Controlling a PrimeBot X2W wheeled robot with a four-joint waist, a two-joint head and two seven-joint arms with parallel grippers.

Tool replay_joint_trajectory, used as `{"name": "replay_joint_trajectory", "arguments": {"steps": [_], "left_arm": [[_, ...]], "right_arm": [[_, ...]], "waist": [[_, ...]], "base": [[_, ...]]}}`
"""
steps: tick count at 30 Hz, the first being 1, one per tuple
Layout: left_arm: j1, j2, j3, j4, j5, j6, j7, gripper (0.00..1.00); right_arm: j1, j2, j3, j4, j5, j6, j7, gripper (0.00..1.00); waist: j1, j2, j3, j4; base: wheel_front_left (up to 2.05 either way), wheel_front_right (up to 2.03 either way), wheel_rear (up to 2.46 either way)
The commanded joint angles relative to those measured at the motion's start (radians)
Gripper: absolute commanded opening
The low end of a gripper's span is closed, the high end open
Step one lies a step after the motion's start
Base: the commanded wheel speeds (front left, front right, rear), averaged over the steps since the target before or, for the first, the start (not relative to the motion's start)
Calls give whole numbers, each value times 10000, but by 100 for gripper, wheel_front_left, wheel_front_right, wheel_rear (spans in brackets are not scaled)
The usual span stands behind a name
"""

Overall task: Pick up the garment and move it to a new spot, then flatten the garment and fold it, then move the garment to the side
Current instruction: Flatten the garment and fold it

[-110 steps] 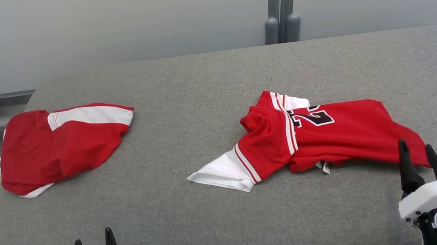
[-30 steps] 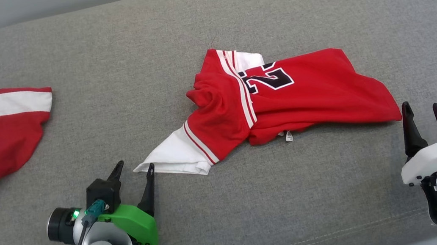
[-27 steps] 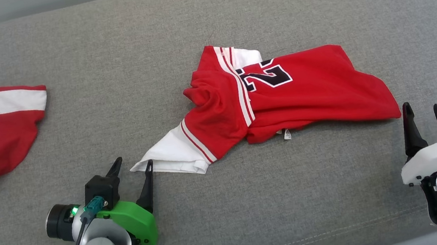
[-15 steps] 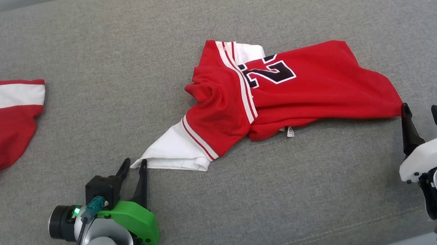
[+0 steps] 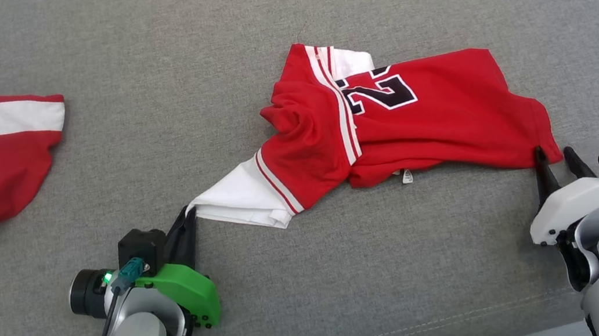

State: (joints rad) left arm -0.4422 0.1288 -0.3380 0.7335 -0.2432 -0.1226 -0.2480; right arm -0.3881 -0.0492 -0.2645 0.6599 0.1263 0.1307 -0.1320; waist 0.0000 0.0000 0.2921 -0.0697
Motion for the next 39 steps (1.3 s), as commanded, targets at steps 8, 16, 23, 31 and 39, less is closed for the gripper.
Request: {"name": "replay_joint_trajectory", "arguments": {"steps": [8,16,23,31,39], "left_arm": [[-294,-76,50,228,-227,67,-72,0],[46,-373,507,-44,-1132,11,-160,0],[86,-498,994,-1112,-2259,-59,-157,0],[-1097,-391,1510,-2629,-3363,-54,730,0],[-3279,-133,1902,-3027,-3803,386,1975,0]], "right_arm": [[-335,9,199,756,-7,-3,170,0],[-301,-16,-116,581,156,-3,-283,0],[-728,-20,178,-190,1128,-1,-76,0],[-2010,-22,774,-1501,2103,-1,1104,0],[-4181,-16,1026,-1699,2739,0,2316,0]], "waist": [[0,0,156,221],[0,0,-409,286],[0,0,-949,265],[0,0,-764,133],[0,0,407,-54]], "base": [[0,0,0],[0,0,0],[0,0,0],[0,0,0],[0,0,0]]}}
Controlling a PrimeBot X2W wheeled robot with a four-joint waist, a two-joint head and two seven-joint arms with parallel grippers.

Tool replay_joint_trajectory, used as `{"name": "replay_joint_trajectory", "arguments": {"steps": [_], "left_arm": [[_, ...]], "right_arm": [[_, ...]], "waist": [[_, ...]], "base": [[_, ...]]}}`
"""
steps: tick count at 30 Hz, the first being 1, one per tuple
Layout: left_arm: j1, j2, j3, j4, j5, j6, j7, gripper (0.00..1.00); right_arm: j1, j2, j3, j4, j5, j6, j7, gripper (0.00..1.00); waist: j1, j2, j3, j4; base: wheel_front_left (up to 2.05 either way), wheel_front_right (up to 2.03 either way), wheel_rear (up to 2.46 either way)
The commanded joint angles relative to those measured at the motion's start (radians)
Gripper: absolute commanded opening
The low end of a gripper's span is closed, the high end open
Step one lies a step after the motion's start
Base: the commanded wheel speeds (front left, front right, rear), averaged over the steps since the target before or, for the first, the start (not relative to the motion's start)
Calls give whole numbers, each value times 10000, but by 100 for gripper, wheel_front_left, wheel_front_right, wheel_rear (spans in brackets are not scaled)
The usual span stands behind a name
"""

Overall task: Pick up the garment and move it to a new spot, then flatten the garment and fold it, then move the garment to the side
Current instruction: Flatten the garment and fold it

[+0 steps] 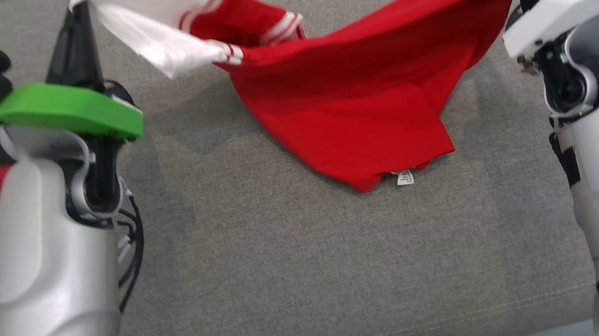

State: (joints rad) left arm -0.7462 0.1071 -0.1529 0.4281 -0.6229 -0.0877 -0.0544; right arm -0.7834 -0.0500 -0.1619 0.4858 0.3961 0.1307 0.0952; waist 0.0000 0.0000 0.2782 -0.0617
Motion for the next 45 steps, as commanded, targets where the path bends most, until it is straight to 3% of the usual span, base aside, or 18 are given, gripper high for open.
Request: {"name": "replay_joint_trajectory", "arguments": {"steps": [1,9,11,14,22,29,37,45], "left_arm": [[-239,83,52,28,-6,37,38,0],[-2914,414,298,451,93,353,333,0],[-3630,286,739,533,-371,352,107,0],[-4568,524,1126,758,-369,387,-437,0],[-7157,645,1843,1249,-997,104,-1384,0],[-8612,450,2429,1017,-1508,-192,-1976,0],[-6732,199,1839,721,-783,-408,-2110,0],[-3325,-458,2335,-873,-928,-427,-2110,0]], "right_arm": [[-228,-8,0,42,41,0,44,0],[-2925,-17,-43,846,-248,0,447,0],[-3636,-20,-100,1083,-272,0,290,0],[-4625,-15,-146,1554,-293,0,-2,0],[-7209,-26,-539,2862,-1392,-3,-1752,0],[-8859,-32,-901,3033,-2111,-7,-3419,0],[-7843,-134,-685,3904,-2589,-7,-3327,0],[-5576,-646,-556,4097,-2557,-9,-2791,0]], "waist": [[0,0,546,-134],[0,0,1937,-388],[0,0,2178,-433],[0,0,2480,-515],[0,0,2992,-693],[0,0,3069,-663],[0,0,3321,-359],[0,0,2883,139]], "base": [[0,0,0],[0,0,0],[0,0,0],[0,0,0],[0,0,0],[0,0,0],[0,0,0],[0,0,0]]}}
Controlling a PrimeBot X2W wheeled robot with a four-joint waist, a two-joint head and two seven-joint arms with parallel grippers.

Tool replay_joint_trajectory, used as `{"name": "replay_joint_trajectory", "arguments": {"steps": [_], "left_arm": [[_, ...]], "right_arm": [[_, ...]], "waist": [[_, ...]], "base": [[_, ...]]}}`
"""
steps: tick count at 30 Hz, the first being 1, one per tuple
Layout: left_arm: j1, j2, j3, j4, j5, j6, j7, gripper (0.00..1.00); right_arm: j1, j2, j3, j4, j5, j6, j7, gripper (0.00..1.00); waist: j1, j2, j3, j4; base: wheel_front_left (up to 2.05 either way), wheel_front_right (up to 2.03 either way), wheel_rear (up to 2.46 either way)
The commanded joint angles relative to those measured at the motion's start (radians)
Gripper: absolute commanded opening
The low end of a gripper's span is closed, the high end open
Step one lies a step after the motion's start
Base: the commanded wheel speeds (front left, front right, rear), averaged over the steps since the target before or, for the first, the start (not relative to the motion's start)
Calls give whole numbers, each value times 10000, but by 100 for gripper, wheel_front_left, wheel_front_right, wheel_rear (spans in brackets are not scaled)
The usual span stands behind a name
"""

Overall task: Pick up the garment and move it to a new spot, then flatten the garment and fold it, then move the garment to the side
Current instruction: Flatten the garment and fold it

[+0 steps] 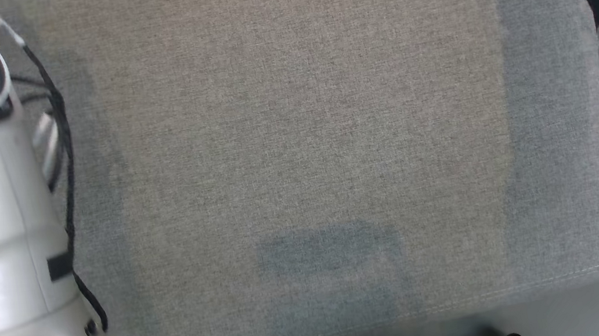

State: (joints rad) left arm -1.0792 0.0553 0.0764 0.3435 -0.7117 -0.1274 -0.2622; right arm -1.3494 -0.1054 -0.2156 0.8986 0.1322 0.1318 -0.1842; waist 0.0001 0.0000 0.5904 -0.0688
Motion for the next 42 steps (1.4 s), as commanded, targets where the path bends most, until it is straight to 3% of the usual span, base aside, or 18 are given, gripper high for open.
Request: {"name": "replay_joint_trajectory", "arguments": {"steps": [1,7,13,23,33,42], "left_arm": [[523,12,70,-270,-127,-33,-32,0],[3428,-11,-374,-1535,-1461,183,-36,0],[5606,-8,-1185,-2338,-1603,775,-44,0],[8384,-11,-1984,-3015,-893,1385,-47,0],[10615,-13,-2523,-3164,-380,1747,-46,0],[12087,-15,-3012,-3135,428,2030,-38,0]], "right_arm": [[377,-137,12,-119,148,-20,36,0],[2098,-438,142,-717,509,-22,569,0],[3860,-704,-291,-1382,354,-22,1692,0],[7155,-234,-997,-3976,-788,-22,3719,0],[10343,488,-1694,-7146,-912,-22,5163,0],[11939,518,-1944,-7994,-527,-22,5592,0]], "waist": [[-1,0,-348,250],[-1,0,-1274,391],[-1,0,-2322,622],[-1,0,-3717,752],[-1,0,-4500,621],[-1,0,-4910,394]], "base": [[0,0,0],[0,0,0],[0,0,0],[0,0,0],[0,0,0],[0,0,0]]}}
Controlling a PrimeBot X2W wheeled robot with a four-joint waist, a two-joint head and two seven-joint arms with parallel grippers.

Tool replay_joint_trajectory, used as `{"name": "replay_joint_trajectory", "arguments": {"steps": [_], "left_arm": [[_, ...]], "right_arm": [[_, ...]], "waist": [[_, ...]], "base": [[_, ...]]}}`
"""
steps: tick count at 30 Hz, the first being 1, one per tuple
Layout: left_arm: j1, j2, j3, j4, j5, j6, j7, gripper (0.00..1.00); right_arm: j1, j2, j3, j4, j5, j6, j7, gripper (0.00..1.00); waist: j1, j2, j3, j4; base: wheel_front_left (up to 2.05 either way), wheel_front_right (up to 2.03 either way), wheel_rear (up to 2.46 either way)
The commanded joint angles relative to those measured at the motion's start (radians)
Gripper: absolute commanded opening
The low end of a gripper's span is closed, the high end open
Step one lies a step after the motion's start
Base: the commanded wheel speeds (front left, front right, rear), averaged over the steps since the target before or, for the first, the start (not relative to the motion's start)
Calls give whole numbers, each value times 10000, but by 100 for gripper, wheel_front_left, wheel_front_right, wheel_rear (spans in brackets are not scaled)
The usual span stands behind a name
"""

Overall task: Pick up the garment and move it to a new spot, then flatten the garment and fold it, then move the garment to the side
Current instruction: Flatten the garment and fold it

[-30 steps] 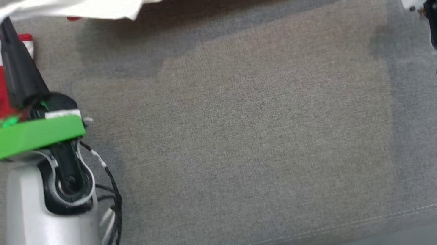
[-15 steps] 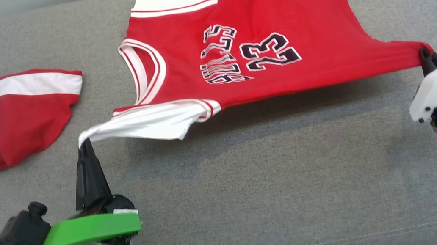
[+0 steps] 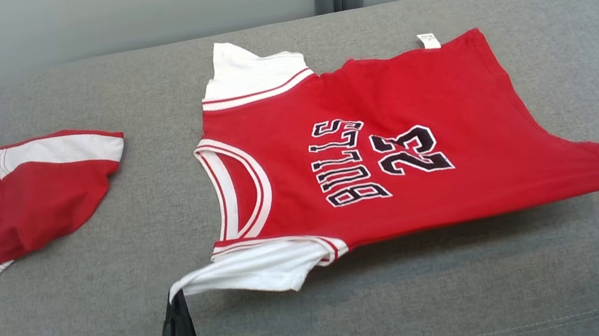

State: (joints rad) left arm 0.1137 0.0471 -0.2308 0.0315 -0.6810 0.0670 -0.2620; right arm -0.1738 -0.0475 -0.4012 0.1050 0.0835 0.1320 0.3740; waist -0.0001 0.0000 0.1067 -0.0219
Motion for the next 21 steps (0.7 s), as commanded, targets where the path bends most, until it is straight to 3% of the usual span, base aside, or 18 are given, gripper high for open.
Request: {"name": "replay_joint_trajectory", "arguments": {"steps": [1,11,16,21], "left_arm": [[313,67,58,-10,202,106,-40,0],[1119,79,-35,-529,68,76,9,0],[172,70,-439,-572,61,-18,341,0],[-1290,68,-817,22,355,164,963,0]], "right_arm": [[314,-62,-119,-62,-62,-24,35,0],[827,-59,84,240,623,-24,-347,0],[364,-56,317,539,848,-21,-880,0],[-289,-48,596,1053,850,-19,-994,0]], "waist": [[1,0,-85,-94],[1,0,37,-260],[1,0,116,-265],[1,0,287,-275]], "base": [[0,0,0],[0,0,0],[0,0,0],[0,0,0]]}}
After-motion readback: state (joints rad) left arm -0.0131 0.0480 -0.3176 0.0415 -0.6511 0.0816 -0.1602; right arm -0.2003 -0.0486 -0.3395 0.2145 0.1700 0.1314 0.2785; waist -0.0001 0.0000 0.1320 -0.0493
